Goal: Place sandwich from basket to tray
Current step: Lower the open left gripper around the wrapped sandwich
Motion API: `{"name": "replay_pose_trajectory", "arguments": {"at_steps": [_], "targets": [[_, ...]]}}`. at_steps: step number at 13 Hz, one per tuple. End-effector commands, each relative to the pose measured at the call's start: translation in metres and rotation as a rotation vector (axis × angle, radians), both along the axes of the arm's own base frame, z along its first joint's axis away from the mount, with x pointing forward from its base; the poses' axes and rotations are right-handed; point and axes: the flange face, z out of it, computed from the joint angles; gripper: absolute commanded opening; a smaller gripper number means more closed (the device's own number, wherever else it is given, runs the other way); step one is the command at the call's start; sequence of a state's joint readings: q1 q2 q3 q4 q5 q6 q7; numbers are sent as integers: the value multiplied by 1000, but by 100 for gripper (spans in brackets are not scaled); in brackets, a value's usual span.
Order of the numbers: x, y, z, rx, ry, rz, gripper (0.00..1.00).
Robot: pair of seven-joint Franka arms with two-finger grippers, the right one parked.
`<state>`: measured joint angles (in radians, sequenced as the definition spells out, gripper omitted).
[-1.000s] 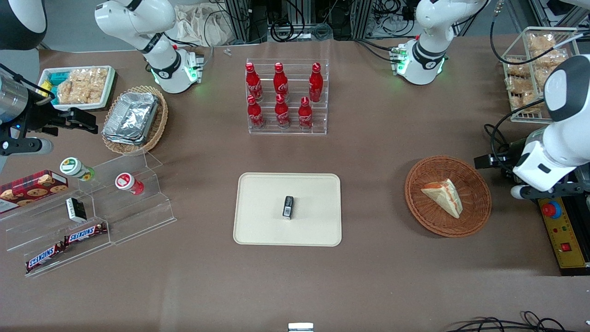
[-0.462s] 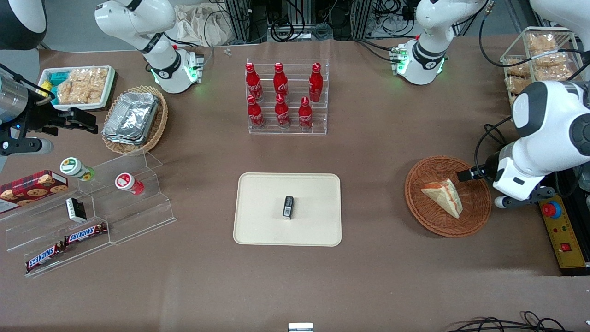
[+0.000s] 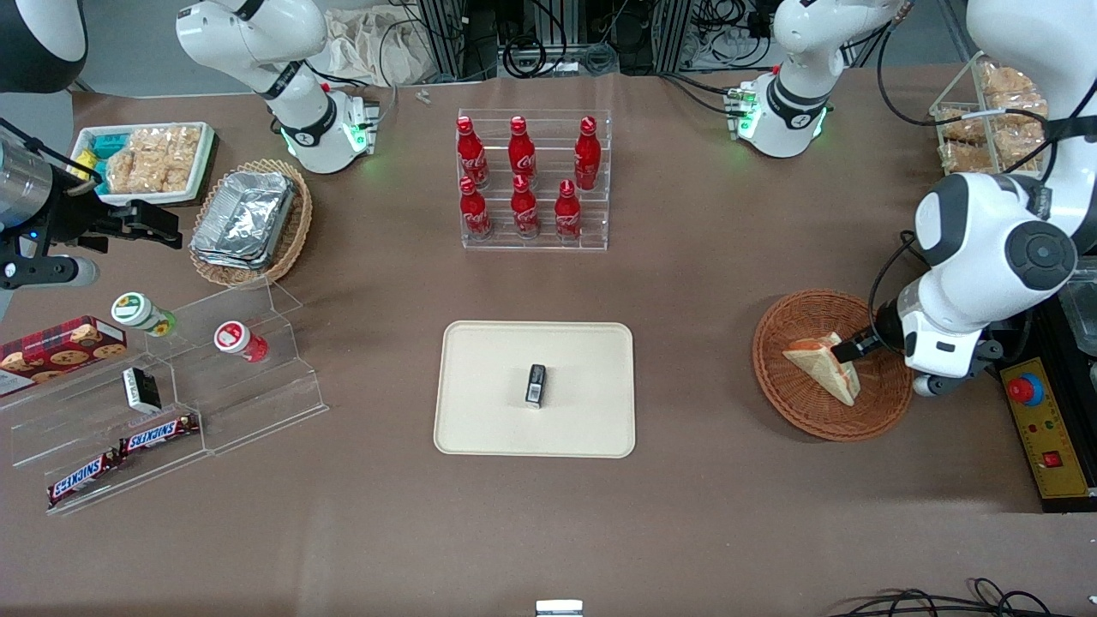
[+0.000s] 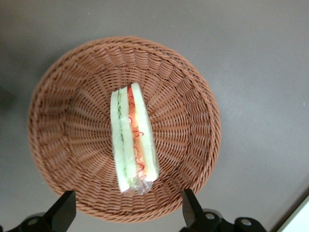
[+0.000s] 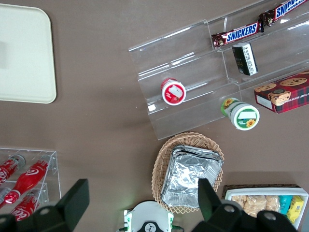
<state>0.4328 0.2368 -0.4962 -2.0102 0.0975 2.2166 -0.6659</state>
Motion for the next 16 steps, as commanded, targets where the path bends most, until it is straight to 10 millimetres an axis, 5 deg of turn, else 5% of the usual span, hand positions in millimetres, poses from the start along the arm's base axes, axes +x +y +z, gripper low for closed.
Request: {"name": "replay_pose_trajectory", "arguments": {"at_steps": [1,7,10,16], "targets": [[-8,-1,-17,-11,-37,73,99],[-18,0,-30,-10,-45,107,99],[-26,19,-36,1,-12,141,99],[-22,15,-57,-28,-14,180,98]]}}
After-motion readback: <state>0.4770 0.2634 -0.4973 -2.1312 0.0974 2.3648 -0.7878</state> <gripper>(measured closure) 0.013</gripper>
